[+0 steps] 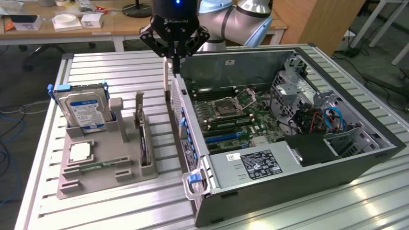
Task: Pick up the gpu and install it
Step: 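Reach for the gpu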
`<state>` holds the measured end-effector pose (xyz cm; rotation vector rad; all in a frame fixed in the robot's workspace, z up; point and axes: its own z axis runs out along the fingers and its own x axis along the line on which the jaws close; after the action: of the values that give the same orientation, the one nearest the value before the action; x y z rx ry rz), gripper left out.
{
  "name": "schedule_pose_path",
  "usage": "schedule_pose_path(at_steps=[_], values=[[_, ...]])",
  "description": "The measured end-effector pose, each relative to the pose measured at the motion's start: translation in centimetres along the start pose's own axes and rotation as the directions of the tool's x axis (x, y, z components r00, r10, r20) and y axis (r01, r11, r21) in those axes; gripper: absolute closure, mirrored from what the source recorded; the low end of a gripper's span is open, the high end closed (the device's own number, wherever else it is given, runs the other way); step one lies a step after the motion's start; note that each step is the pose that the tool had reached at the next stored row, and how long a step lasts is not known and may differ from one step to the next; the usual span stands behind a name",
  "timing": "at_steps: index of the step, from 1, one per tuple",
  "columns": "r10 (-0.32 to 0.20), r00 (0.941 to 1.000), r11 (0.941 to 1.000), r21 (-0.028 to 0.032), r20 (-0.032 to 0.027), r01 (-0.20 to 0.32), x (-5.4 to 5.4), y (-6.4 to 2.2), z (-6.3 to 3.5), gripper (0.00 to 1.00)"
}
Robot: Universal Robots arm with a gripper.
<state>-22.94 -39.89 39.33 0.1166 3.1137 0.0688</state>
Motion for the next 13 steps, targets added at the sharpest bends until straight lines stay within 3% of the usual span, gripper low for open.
schedule_pose_path(at_steps=[13], values=[[0.000, 1.0000, 1.0000, 0.0000, 0.0001, 0.000, 1.2, -0.09, -0.03, 0.90]])
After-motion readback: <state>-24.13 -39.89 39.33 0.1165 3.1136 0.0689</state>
